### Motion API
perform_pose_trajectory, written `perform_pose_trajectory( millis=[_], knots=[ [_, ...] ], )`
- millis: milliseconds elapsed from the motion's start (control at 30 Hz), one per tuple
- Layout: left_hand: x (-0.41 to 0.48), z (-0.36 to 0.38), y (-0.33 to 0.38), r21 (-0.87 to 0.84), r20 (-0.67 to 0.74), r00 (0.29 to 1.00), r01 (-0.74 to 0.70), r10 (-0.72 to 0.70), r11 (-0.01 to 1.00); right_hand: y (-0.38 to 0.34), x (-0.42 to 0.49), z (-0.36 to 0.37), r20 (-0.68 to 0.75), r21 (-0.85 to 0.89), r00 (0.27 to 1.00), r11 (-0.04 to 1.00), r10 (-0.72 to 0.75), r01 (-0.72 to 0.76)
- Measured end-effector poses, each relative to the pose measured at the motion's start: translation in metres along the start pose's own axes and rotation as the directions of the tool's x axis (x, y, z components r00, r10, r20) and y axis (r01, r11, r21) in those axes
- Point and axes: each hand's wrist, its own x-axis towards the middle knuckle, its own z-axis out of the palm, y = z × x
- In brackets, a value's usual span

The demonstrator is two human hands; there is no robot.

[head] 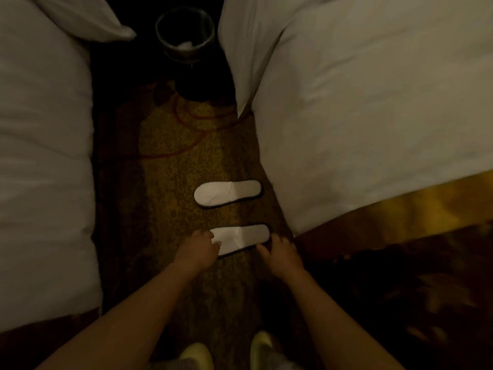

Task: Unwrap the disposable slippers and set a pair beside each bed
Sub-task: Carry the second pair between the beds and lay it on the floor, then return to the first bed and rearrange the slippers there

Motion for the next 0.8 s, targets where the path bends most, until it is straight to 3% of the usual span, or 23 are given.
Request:
perform_pose_trajectory(
  millis=[267, 433, 567, 800],
  knots=[
    [-0.150, -0.100, 0.103, 0.161, 0.014, 0.988, -0.154, 0.154, 0.975, -0.013, -0.184, -0.119, -0.076, 0.030, 0.997, 1.000, 0.012, -0.010],
    [-0.238, -0.143, 0.171, 0.304, 0.095, 0.952, -0.305, 0.290, 0.903, 0.006, -0.299, -0.185, -0.233, 0.077, 0.970, 0.996, 0.065, -0.048],
    [-0.305, -0.147, 0.217, 0.370, 0.187, 0.890, -0.456, 0.416, 0.809, 0.042, -0.387, -0.206, -0.324, 0.140, 0.930, 0.981, 0.176, -0.136],
    [-0.431, -0.090, 0.279, 0.412, 0.450, 0.715, -0.697, 0.535, 0.587, 0.122, -0.539, -0.157, -0.329, 0.407, 0.836, 0.865, 0.438, -0.293]
  ],
)
